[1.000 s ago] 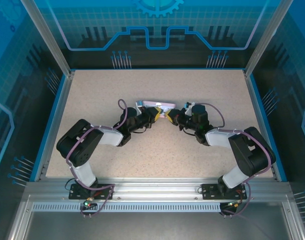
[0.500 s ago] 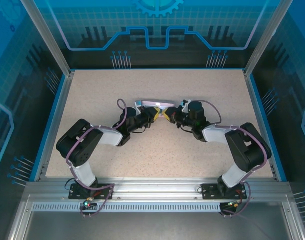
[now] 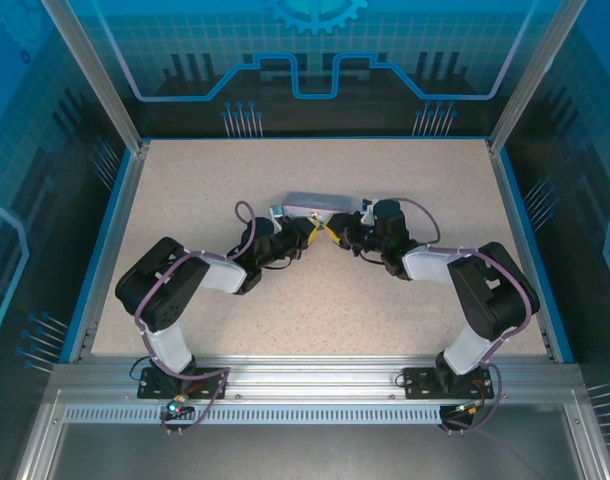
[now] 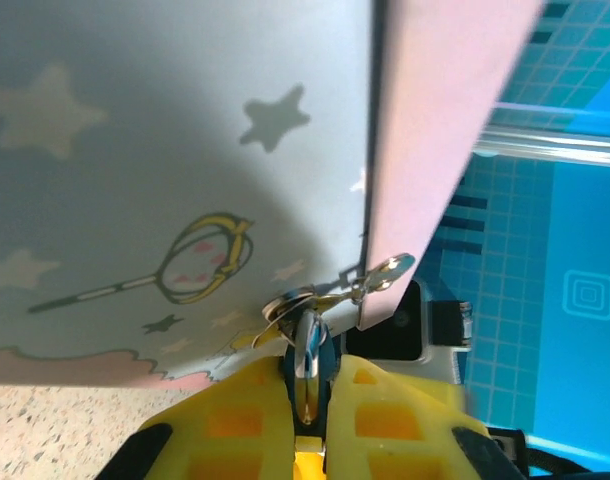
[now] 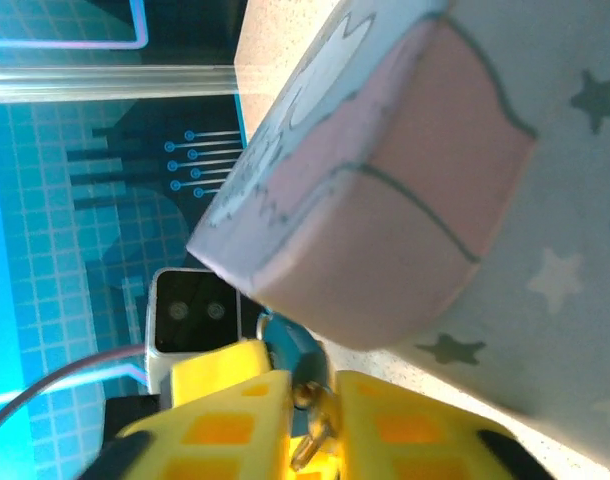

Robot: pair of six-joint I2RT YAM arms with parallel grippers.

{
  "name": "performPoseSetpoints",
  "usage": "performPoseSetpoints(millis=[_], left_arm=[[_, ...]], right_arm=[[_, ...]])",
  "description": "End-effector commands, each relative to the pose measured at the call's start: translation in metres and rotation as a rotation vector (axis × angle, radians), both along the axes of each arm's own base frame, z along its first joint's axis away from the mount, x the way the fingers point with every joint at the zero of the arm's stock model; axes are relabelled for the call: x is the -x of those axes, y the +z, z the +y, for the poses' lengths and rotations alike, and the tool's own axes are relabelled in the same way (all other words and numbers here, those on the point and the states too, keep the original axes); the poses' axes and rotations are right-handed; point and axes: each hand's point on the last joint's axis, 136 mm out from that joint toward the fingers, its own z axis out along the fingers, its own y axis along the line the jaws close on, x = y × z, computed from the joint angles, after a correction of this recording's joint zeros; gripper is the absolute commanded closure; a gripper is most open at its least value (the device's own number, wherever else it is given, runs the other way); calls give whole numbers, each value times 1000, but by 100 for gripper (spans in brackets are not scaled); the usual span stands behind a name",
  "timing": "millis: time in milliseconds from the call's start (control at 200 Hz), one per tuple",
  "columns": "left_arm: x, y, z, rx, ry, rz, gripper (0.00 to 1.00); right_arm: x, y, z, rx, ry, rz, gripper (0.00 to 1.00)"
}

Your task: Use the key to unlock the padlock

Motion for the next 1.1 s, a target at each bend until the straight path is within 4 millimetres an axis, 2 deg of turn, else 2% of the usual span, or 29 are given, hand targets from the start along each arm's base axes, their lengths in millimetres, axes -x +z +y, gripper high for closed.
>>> performPoseSetpoints(millis=[0, 140, 260, 400, 485, 600, 625, 660, 765, 900, 995, 1095], left_arm=[[9, -13, -9, 15, -37, 28, 100], [4, -16, -10, 21, -23, 33, 100], [0, -16, -9, 18, -18, 32, 100], [-2, -16, -9, 14, -20, 30, 100], [-4, -16, -9, 11, -18, 28, 100], [-6, -14, -9, 12, -21, 27, 100], [-7, -14, -9, 12, -21, 30, 100], [-6, -13, -10, 12, -25, 31, 100], [-6, -12, -11, 10, -32, 42, 100], [-6, -11, -12, 4, -43, 67, 100], [-4, -9, -13, -11, -56, 84, 100], [-4, -9, -12, -20, -65, 97, 100]], right_arm=[[0, 37, 10, -19, 60, -121, 62], [9, 39, 1, 23, 84, -122, 37], [28, 33, -12, 85, 120, -105, 18], [55, 26, -32, 201, 166, -102, 12], [64, 27, -42, 299, 204, -126, 13], [66, 34, -53, 503, 262, -198, 15], [68, 30, -57, 557, 274, -198, 16], [63, 39, -58, 609, 286, -240, 18], [58, 40, -60, 784, 336, -315, 25], [47, 34, -55, 968, 410, -400, 44], [40, 24, -48, 1068, 462, -418, 50], [34, 12, -40, 1147, 506, -436, 51]])
